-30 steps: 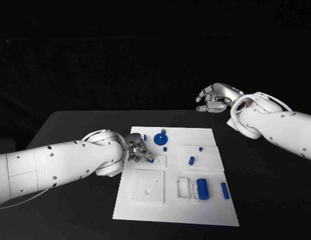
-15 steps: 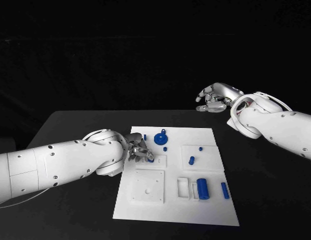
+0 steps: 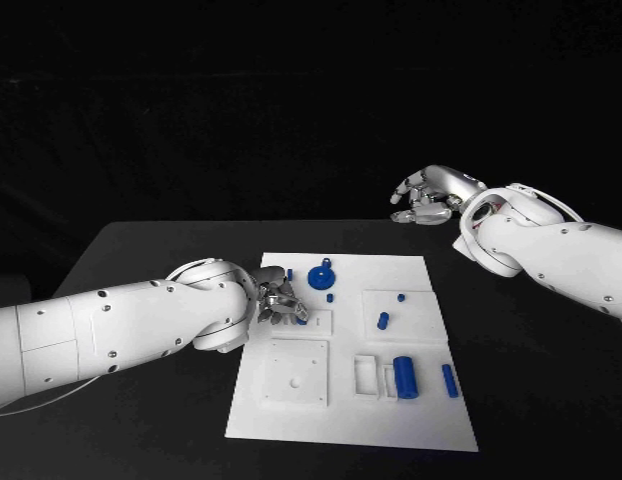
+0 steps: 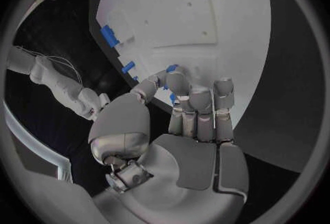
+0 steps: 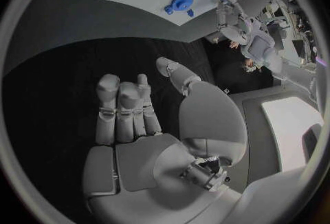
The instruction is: Assemble the parts on the task board
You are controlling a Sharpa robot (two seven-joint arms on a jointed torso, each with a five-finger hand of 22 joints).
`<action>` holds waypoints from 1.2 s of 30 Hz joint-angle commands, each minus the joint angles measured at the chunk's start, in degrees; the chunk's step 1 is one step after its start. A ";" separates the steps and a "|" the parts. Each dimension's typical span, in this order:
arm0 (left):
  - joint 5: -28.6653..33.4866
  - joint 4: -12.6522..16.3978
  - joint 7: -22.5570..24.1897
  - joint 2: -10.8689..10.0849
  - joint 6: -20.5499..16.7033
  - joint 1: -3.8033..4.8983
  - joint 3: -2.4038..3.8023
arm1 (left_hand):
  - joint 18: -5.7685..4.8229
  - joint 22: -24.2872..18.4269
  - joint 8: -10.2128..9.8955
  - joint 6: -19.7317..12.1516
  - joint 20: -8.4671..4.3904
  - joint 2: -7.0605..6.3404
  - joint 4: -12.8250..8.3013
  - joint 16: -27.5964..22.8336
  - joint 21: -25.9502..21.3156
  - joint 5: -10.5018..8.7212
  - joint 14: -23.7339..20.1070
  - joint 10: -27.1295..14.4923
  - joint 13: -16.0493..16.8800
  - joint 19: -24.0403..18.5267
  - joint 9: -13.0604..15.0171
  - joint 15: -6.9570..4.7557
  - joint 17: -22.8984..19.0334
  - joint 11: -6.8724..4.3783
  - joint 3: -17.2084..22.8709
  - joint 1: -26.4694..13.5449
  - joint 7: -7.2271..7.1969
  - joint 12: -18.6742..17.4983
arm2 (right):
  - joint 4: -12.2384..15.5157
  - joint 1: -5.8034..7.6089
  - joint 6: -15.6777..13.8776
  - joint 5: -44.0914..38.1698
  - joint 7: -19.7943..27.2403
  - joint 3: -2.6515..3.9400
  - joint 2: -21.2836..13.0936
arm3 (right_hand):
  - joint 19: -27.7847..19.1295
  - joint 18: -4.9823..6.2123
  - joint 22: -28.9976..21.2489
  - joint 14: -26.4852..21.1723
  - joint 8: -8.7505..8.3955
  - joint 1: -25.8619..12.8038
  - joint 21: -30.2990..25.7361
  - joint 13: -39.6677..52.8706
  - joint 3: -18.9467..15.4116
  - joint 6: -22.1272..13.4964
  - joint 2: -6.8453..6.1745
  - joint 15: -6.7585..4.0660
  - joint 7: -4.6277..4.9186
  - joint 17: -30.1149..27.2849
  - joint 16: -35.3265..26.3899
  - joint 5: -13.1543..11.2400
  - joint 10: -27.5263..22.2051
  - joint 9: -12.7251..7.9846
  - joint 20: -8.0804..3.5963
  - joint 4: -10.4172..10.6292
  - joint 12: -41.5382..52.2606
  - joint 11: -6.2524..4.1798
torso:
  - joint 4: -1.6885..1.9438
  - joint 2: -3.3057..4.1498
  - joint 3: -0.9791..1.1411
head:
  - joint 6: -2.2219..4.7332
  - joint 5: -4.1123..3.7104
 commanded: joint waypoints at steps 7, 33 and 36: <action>-0.09 -0.19 0.43 0.60 1.07 -0.07 -0.05 | -0.03 -0.06 -0.30 0.77 -8.61 1.14 0.55 0.08 -0.07 -0.51 1.33 0.10 -0.12 0.54 -0.04 -1.85 -0.11 -0.42 0.02 1.20 -0.37 0.21 | 0.06 0.04 0.89 -0.52 0.29 0.03 0.24 | 0.05 3.05 0.74 -0.30 -0.14 -0.08 -0.39 -0.07 0.02 -0.04 -0.67 -0.13 0.27 -0.08 -0.22 0.33 -0.15 -0.04 -0.38 0.45 -0.07 0.04 | 0.03 0.00 0.00 | 0.02 -0.06; -0.72 -0.67 0.02 1.03 1.80 -0.07 -0.02 | 0.04 0.06 -0.88 0.11 -8.55 -0.18 2.08 -0.08 -0.25 -6.40 1.11 0.00 -0.30 0.47 0.24 -1.75 -0.40 -0.22 -0.20 1.18 -0.17 0.15 | 0.08 0.04 1.17 -0.52 0.27 0.03 0.19 | 0.05 3.05 0.75 -0.31 -0.14 -0.16 -0.40 -0.10 -0.05 -0.05 -0.68 -0.13 0.27 -0.09 -0.23 0.48 -0.16 -0.04 -0.37 0.55 -0.06 0.04 | 0.01 -0.01 -0.04 | 0.07 -0.15; -0.72 -0.70 -0.14 0.84 1.69 -0.07 -0.01 | 0.03 0.03 -1.36 -0.60 -8.53 -1.84 3.34 -0.21 -0.38 -8.90 0.99 -0.03 -0.38 0.44 0.11 -1.64 -0.51 -0.08 -0.49 0.33 0.04 0.06 | 0.05 0.04 1.16 -0.52 0.28 0.03 0.15 | 0.05 3.05 0.75 -0.31 -0.14 -0.19 -0.40 -0.11 -0.07 -0.05 -0.69 -0.13 0.27 -0.09 -0.24 0.48 -0.17 -0.04 -0.36 0.57 -0.06 0.04 | -0.02 0.00 -0.05 | 0.06 -0.19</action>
